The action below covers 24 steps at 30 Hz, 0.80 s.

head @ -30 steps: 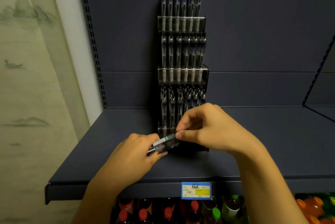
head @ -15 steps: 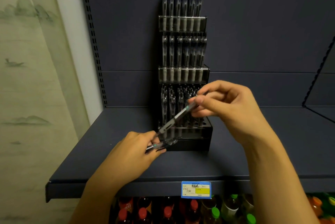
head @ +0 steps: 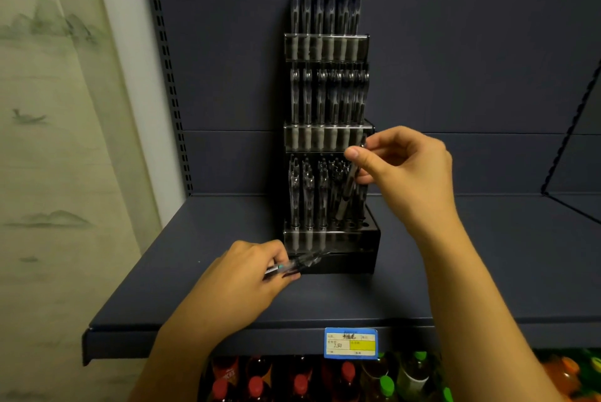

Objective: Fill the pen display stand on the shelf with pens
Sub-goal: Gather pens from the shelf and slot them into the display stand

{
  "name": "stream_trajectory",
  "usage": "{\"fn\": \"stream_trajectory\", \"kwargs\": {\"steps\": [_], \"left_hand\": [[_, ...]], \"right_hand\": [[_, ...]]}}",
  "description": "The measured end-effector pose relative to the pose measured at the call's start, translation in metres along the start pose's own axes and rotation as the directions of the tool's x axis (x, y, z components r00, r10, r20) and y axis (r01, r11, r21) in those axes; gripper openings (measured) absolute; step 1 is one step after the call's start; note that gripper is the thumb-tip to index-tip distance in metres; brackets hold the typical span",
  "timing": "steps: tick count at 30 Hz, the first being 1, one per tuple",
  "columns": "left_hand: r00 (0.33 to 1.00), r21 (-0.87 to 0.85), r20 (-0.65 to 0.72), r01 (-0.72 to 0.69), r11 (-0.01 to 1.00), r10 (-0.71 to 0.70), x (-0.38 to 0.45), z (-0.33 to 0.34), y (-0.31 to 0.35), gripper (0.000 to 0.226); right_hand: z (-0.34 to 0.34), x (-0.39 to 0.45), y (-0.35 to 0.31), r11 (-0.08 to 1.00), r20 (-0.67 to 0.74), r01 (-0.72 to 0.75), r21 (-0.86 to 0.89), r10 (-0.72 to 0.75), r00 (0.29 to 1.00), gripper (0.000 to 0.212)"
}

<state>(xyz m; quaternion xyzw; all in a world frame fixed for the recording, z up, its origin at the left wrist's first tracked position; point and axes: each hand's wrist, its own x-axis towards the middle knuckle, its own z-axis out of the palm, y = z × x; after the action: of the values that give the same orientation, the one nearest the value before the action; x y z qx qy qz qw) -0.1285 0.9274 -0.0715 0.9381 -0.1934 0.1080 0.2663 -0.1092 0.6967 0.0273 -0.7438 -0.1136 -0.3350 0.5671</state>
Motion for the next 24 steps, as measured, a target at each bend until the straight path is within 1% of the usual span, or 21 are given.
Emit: {"fn": "stream_trajectory", "kwargs": {"steps": [9,14,20,24], "left_hand": [[1.0,0.002,-0.001,0.01,1.0,-0.01,-0.004,-0.002,-0.001,0.024],[1.0,-0.01,-0.008,0.011,1.0,-0.011,-0.004,-0.002,-0.003,0.023],[1.0,-0.015,-0.013,0.011,1.0,-0.011,-0.003,0.0,-0.001,0.023],[1.0,-0.034,-0.03,-0.002,0.999,0.001,-0.002,-0.001,0.0,0.023]], "right_hand": [[0.011,-0.001,0.013,0.982,0.057,-0.005,-0.187,0.016,0.998,0.028],[0.017,-0.003,0.022,0.941,0.143,0.007,-0.339,0.044,0.989,0.034],[0.015,-0.005,0.023,0.901,0.164,0.036,-0.432,0.039,0.986,0.037],[0.011,-0.007,0.02,0.867,0.208,0.052,-0.496,0.06,0.976,0.039]]}}
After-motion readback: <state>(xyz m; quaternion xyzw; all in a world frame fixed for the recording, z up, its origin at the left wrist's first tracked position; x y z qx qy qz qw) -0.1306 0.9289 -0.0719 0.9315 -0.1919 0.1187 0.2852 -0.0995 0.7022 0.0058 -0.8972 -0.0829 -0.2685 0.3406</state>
